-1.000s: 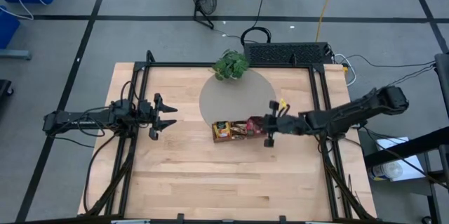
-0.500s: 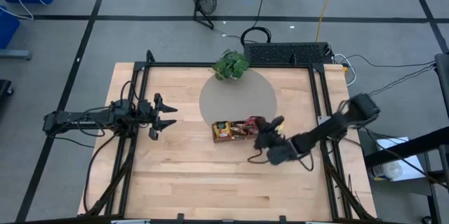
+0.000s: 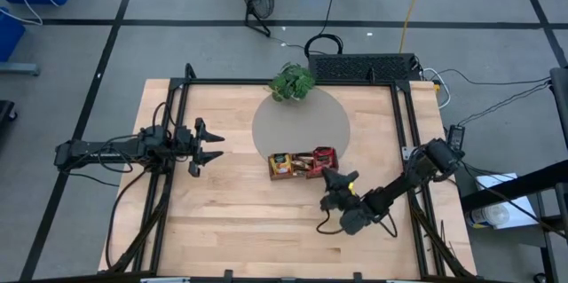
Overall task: Pick & Place Tea
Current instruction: Put the red tea bag into the right slot of the wooden organizer
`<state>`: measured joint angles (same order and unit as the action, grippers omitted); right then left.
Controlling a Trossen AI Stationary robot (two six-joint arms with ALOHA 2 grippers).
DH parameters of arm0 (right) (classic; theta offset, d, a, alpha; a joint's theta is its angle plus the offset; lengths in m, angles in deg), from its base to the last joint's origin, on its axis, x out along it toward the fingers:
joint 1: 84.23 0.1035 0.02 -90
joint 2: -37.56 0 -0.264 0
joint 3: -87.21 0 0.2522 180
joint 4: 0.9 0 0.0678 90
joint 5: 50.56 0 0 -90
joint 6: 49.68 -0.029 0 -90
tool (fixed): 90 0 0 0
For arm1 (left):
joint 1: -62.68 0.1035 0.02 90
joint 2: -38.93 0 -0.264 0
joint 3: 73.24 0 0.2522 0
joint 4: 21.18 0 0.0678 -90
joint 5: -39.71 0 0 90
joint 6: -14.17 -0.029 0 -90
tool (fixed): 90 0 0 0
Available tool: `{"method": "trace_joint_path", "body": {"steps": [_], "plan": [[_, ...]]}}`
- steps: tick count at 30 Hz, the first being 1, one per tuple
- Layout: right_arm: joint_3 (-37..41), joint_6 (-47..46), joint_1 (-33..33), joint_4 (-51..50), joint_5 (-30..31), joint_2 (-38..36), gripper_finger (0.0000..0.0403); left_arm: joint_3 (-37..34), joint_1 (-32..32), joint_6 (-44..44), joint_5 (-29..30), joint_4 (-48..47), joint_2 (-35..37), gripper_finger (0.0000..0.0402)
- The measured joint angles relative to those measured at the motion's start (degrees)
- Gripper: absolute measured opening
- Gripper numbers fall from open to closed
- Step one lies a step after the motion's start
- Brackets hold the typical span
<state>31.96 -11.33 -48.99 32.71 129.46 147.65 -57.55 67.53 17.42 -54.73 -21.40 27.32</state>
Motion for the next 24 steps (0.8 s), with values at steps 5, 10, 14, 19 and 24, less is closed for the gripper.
{"method": "trace_joint_path", "body": {"steps": [5,10,14,19,24], "plan": [[0.92,0.33,-2.94,-0.01,0.03,0.00,0.0000,0.02,0.01,0.00,0.00,0.00,-0.01,0.0214],[2.52,0.77,-3.69,-0.01,0.00,0.00,0.0000,0.01,-0.01,0.01,0.00,0.01,0.01,0.0214],[3.87,-0.21,-3.64,-0.03,0.00,0.00,0.0000,0.02,-0.01,0.02,0.00,0.02,0.01,0.0214],[6.22,-3.43,-3.27,-0.06,0.00,0.00,0.0000,0.02,0.01,0.01,0.00,0.00,-0.01,0.0214],[8.32,-4.59,-3.25,-0.10,-0.02,0.00,0.0000,0.02,0.01,0.00,0.00,0.00,0.00,0.0214]]}}
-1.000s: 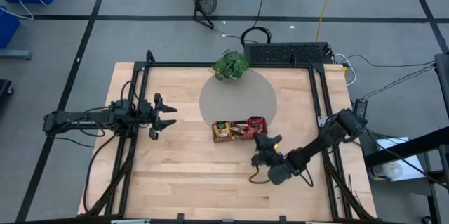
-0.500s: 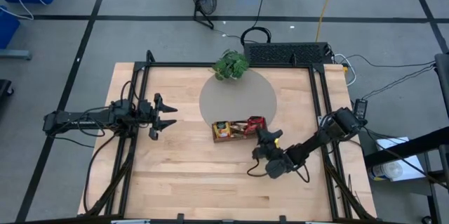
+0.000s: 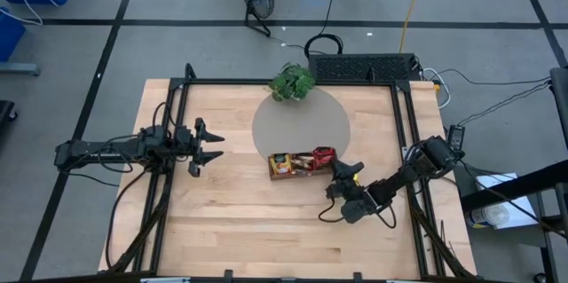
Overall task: Pick & Place Tea
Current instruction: Put the red tea bag into the right slot of the wooden organizer
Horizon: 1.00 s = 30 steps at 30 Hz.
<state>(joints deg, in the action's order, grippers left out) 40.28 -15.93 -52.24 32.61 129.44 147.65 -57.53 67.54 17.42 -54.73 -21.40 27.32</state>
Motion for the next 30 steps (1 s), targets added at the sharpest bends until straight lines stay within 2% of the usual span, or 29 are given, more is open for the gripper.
{"method": "trace_joint_path", "body": {"steps": [12,19,24,30], "plan": [[-0.09,13.20,-0.15,3.16,0.00,0.00,0.0000,-0.02,-0.02,0.02,0.00,0.00,0.00,0.0214],[-1.76,17.23,0.33,3.35,-0.19,0.00,0.0000,-0.02,0.00,0.01,0.00,0.00,0.00,0.0214],[-1.82,17.59,0.37,2.30,-0.18,0.00,0.0000,-0.01,-0.02,0.00,0.00,0.00,0.01,0.0214],[-1.82,10.73,0.37,-1.31,-1.91,0.00,0.0000,-0.01,0.00,0.02,0.00,0.00,-0.01,0.0214]]}}
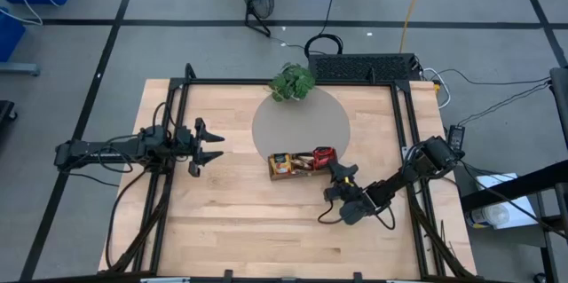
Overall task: Pick & Place Tea
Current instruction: Put the red tea bag into the right slot of the wooden organizer, then return to Home Position
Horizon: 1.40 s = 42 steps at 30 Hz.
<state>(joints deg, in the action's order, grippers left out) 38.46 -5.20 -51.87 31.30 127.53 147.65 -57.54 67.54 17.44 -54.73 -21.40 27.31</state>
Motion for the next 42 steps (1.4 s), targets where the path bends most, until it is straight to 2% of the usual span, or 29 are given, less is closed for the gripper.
{"method": "trace_joint_path", "body": {"steps": [6,12,22,26,31,34,37,40,42], "plan": [[-0.02,-9.49,-0.07,-4.49,-2.33,-0.13,0.0000,0.01,0.00,-0.02,0.00,0.00,0.02,0.0214],[-0.04,-12.87,-0.07,-4.18,-2.44,-0.11,0.0012,0.00,-0.01,0.00,0.00,0.00,0.02,0.0214],[-0.04,-13.49,0.12,-3.83,-3.90,-0.09,0.0138,0.01,-0.01,0.00,0.02,0.00,0.02,0.0214],[-0.02,-13.01,1.23,2.72,-3.37,0.13,0.0170,0.01,0.00,0.00,0.02,0.00,0.02,0.0214],[-0.03,-6.66,3.41,17.89,-1.63,0.09,0.0184,0.01,0.00,0.00,0.02,0.00,0.01,0.0214],[-0.30,-4.03,4.00,30.57,0.37,-0.16,0.0176,0.01,-0.02,-0.02,0.02,0.00,0.02,0.0214],[-1.47,0.30,3.65,43.98,0.39,-2.21,0.0138,0.01,-0.02,0.00,0.02,0.00,0.02,0.0214],[-6.34,5.25,2.90,38.79,1.64,-7.76,0.0058,0.00,-0.02,-0.02,0.01,0.00,0.02,0.0214],[-10.48,5.37,1.92,30.20,1.27,-11.68,0.0016,0.01,-0.01,-0.02,0.02,0.00,0.00,0.0214]]}}
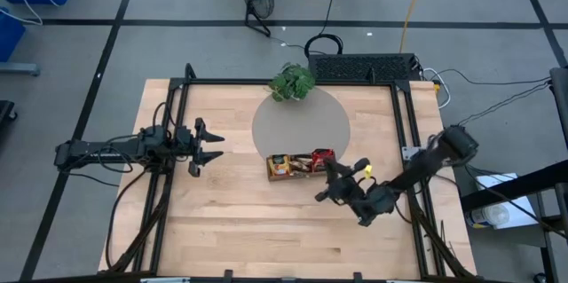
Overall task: Pick & Place Tea
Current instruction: Return to Home Position
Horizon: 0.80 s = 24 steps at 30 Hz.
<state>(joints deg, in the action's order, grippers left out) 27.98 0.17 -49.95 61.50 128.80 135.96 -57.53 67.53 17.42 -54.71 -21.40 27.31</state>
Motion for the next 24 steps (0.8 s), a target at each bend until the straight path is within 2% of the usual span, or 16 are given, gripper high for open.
{"method": "trace_joint_path", "body": {"steps": [3,5,9,13,15,17,20,22,24], "plan": [[-5.87,-3.34,-1.75,-15.49,0.34,-3.33,0.0009,-0.02,0.01,0.02,-0.02,0.00,0.00,0.0214],[-8.14,-8.55,-2.82,-23.21,-3.01,-4.40,0.0002,0.01,0.01,0.01,0.00,0.02,0.02,0.0214],[-9.23,-21.44,-5.62,-35.17,-21.89,-6.30,0.0001,-0.02,-0.02,0.02,-0.02,0.02,0.02,0.0214],[-9.27,-45.16,-12.94,-58.04,-49.44,-11.94,0.0000,-0.02,0.01,0.02,0.00,0.02,0.01,0.0214],[-9.27,-55.24,-17.59,-68.81,-58.67,-14.56,0.0000,0.00,0.00,0.01,-0.02,0.02,0.01,0.0214],[-9.25,-60.95,-21.10,-78.68,-60.87,-17.46,0.0000,0.01,0.00,0.02,-0.02,0.00,0.00,0.0214],[-9.29,-64.31,-25.08,-91.97,-60.56,-22.92,0.0000,-0.02,0.00,0.00,-0.02,0.02,0.02,0.0214],[-9.02,-67.02,-26.66,-99.82,-58.72,-26.41,0.0000,-0.02,0.01,0.02,-0.02,0.00,0.01,0.0214],[-7.62,-68.13,-27.25,-104.05,-54.30,-29.81,0.0000,0.00,0.01,0.00,-0.02,0.00,0.00,0.0214]]}}
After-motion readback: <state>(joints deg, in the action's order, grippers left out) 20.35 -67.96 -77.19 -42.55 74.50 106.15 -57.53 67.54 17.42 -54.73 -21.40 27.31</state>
